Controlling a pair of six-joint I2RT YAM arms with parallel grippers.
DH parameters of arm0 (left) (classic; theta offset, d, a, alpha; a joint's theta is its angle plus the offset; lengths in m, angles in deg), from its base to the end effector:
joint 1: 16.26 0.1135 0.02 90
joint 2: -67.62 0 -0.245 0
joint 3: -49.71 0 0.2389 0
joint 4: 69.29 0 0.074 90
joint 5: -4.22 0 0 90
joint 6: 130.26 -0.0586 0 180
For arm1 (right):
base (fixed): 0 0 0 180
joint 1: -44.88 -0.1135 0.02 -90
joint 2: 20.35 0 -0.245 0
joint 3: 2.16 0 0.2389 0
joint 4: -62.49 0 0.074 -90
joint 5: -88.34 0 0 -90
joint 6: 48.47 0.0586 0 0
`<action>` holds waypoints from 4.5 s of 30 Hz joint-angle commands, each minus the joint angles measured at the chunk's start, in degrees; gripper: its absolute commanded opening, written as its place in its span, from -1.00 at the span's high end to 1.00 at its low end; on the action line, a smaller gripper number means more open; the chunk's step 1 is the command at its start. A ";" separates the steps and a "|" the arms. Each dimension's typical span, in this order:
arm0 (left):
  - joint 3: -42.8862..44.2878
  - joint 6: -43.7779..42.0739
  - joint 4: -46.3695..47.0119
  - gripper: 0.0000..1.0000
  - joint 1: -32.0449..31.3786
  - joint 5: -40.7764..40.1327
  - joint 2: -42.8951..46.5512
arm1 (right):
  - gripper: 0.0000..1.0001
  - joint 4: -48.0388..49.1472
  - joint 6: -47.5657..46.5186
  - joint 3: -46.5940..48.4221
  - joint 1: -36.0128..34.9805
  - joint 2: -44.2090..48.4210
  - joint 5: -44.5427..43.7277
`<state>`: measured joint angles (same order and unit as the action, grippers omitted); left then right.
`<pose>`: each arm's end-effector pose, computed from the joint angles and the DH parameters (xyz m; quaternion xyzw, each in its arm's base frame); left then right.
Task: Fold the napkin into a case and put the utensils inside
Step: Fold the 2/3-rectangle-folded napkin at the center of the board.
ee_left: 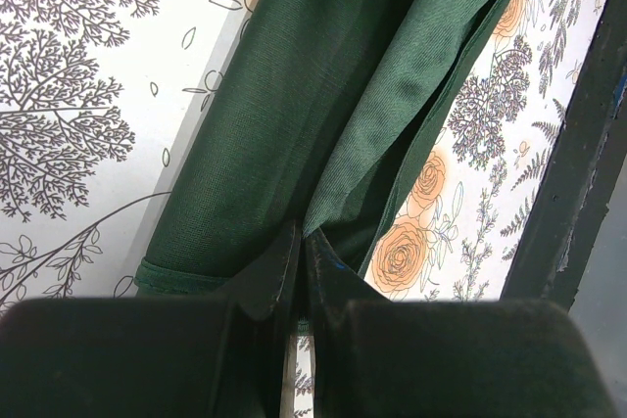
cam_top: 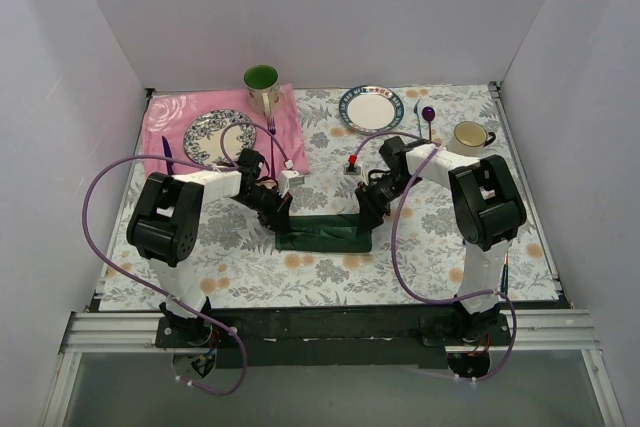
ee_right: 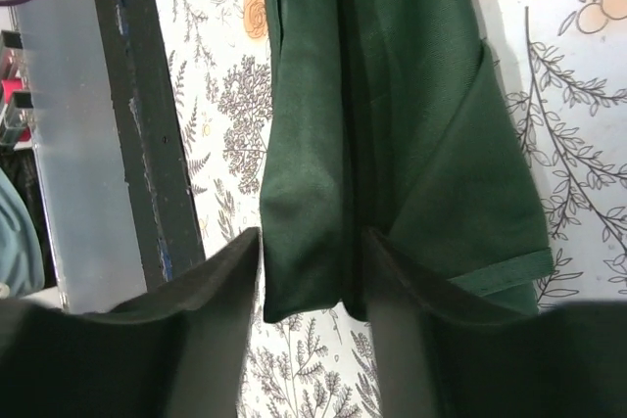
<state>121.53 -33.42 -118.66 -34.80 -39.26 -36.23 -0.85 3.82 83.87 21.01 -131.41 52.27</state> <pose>0.2693 -0.1352 0.1116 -0.1228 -0.9083 0.3993 0.0193 0.2804 0.1759 0.1326 -0.4617 0.7623 0.4486 0.0672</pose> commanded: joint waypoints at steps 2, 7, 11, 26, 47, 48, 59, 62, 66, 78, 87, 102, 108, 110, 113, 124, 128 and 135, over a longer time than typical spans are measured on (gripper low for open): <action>0.03 -1.47 -0.94 1.00 0.35 -4.51 -2.06 | 0.26 3.17 0.44 -0.03 -0.29 -1.34 -1.46; -0.23 -2.34 -0.86 0.91 1.31 -2.06 0.22 | 0.91 4.32 1.85 0.32 -0.29 -3.89 -0.76; -0.76 -2.26 0.02 0.50 2.72 2.42 4.44 | 0.97 5.46 3.17 0.06 -0.29 -5.39 -1.28; -16.21 -6.29 21.19 -0.20 -4.90 3.08 34.82 | 0.97 6.70 5.72 -0.12 -0.20 -8.03 -0.32; -17.02 -14.21 39.22 0.08 -32.51 -12.33 20.98 | 0.97 4.85 5.55 0.94 -0.12 -8.91 1.26; -16.94 -14.13 39.57 0.10 -32.69 -12.59 20.54 | 0.97 4.85 5.46 0.85 -0.12 -8.82 1.26; -13.77 -11.41 40.54 0.71 -33.31 -15.41 13.07 | 0.97 4.50 5.63 0.68 -0.12 -7.68 2.84; -12.72 -9.21 40.19 0.95 -32.70 -14.97 12.36 | 0.97 3.89 5.02 0.59 -0.12 -7.41 3.20; -12.02 -5.53 41.16 1.00 -30.85 -14.01 12.80 | 0.97 3.44 4.32 0.50 -0.12 -6.80 3.37; -3.67 3.10 35.18 1.00 -23.12 -5.57 5.24 | 0.97 3.18 4.23 0.59 -0.20 -6.09 3.90; -4.54 5.82 34.13 1.00 -20.83 -3.72 2.34 | 0.77 1.95 5.28 2.34 -0.03 -5.56 3.29; -5.77 6.79 36.76 1.00 -20.04 -3.02 1.64 | -0.06 0.19 9.06 4.28 2.17 -3.10 5.22; -5.16 6.97 36.50 1.00 -19.42 -2.58 1.20 | -0.35 5.46 11.08 0.94 2.26 -2.67 5.92; -5.07 6.88 36.32 1.00 -19.16 -2.49 1.11 | -0.28 7.22 11.52 0.41 2.26 -2.58 6.19; -4.63 7.32 35.88 1.00 -18.81 -2.14 1.02 | -0.05 8.62 11.70 -0.12 2.26 -2.93 5.75; -3.05 14.16 35.53 0.83 -17.49 0.32 1.81 | 0.97 11.26 11.79 -1.61 2.26 -1.53 6.19; -4.45 19.35 37.02 0.34 -15.30 1.64 4.09 | 0.97 12.58 11.79 -2.92 2.26 -0.56 6.27; -5.51 21.65 42.64 -0.07 -14.24 1.64 5.07 | 0.97 13.90 11.53 -4.25 2.17 0.85 7.41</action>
<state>116.66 -13.64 -80.06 -49.12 -39.34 -34.26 11.72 16.08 80.35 23.26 -133.45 57.32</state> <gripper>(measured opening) 0.507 0.037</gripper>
